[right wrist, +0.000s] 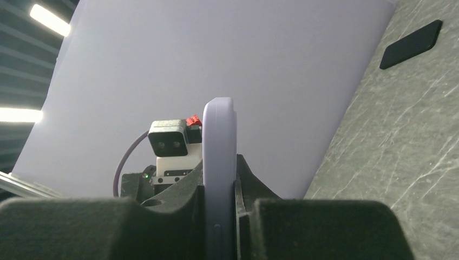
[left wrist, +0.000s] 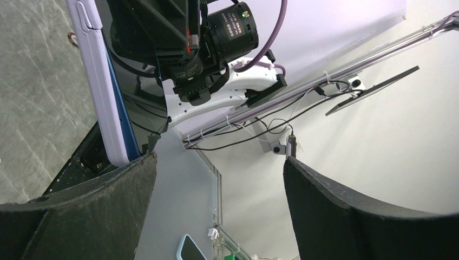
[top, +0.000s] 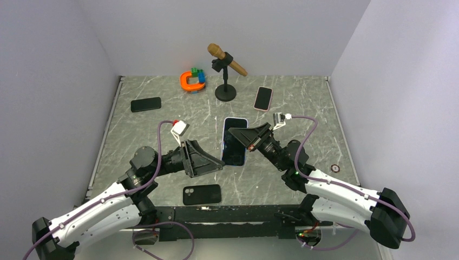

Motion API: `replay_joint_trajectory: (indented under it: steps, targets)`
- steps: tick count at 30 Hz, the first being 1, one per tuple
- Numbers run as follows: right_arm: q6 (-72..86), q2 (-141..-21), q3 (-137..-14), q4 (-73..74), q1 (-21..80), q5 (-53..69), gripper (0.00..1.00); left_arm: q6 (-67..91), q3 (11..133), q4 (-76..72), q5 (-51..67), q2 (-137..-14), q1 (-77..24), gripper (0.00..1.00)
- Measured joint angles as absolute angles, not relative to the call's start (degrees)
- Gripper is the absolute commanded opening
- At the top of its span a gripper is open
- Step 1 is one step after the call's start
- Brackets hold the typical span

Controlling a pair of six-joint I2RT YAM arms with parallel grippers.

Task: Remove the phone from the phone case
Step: Remove the phone case from the phone.

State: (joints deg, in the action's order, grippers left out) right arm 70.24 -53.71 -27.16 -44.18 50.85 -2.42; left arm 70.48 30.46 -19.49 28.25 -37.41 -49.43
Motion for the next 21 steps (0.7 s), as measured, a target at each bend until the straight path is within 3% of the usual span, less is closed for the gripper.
replay_joint_trajectory:
  steps: [21]
  targets:
    - [72.0, -54.0, -27.2, -46.0, 49.8, -1.2, 0.0, 69.6, 30.6, -18.6, 28.6, -37.8, -49.5, 0.92]
